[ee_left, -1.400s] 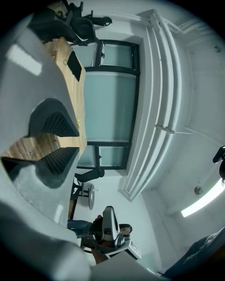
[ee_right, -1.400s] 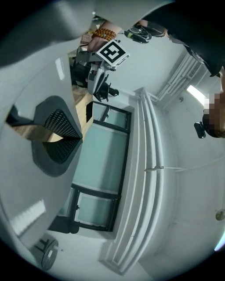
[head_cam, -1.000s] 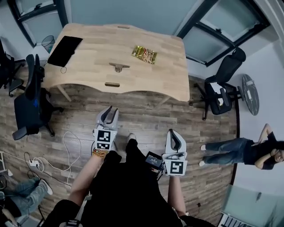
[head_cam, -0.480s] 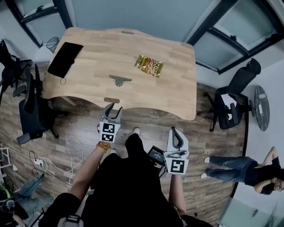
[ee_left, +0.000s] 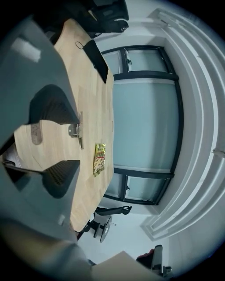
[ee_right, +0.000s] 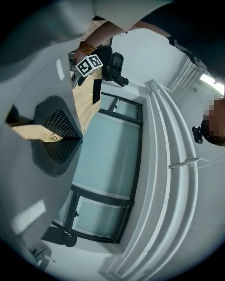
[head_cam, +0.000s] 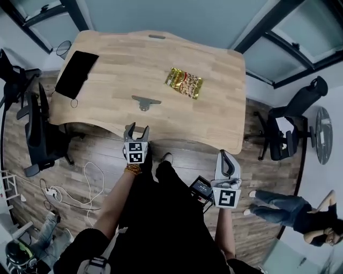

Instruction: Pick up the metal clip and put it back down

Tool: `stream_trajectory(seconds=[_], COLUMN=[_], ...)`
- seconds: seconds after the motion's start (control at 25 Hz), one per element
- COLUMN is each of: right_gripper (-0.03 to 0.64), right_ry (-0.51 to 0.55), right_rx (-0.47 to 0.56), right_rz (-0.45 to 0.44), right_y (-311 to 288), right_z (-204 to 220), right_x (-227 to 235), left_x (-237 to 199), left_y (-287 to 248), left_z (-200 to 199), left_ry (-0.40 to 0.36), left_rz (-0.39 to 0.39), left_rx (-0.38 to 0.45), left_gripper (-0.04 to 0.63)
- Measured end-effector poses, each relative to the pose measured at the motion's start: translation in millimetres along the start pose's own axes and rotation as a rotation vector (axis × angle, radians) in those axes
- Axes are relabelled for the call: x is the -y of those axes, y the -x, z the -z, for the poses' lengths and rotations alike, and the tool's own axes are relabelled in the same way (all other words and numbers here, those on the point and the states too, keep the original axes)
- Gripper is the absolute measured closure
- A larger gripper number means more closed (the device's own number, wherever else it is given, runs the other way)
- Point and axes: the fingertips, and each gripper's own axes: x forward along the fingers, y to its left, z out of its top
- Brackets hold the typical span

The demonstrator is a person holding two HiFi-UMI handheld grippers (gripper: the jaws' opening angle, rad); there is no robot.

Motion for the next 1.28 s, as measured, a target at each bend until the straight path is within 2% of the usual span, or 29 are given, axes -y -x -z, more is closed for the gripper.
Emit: stream_trajectory(seconds=[0.16,0.44,0.6,0.8,1.0,1.28], right_gripper=[0.595,0.595,0.595,0.595,0.595,0.595], right_ry=[-0.002,0.011,-0.001,0.015,-0.015,-0.004], right_rx=[-0.037,-0.138,-0.127,-0.193,-0.179,-0.253], right_rz=[0.024,0.043,0.076,0.106,0.158,0.18], right_y=[-19.2,-42.5,-51.0,-49.9,-53.5,-46.4], right_z=[-0.8,0.7,-2.5,6.3,-1.7,12.3], right_x=[4.1,1.5,0.9,2.9,1.3,-6.4], left_x=[-15.7,-30.2,-34.7,-44.7,-50.6,-45.4], left_y=[-28.8,-72.1,-96.7,-118.3,-134.4,-152.0], left_z=[7.7,22.4,34.0,46.2,44.5,50.6], left_ry=[0.006,-0.021,-0.017,-0.011,-0.008,-0.028], left_rz=[-0.011,-0.005,-0.003,-0.004,0.003,0.027], left_rx=[-0.029,-0.042,-0.069,-0.11,-0.13,-0.208], left_gripper=[0.32,0.251,0.216,0.215,0.213,0.213])
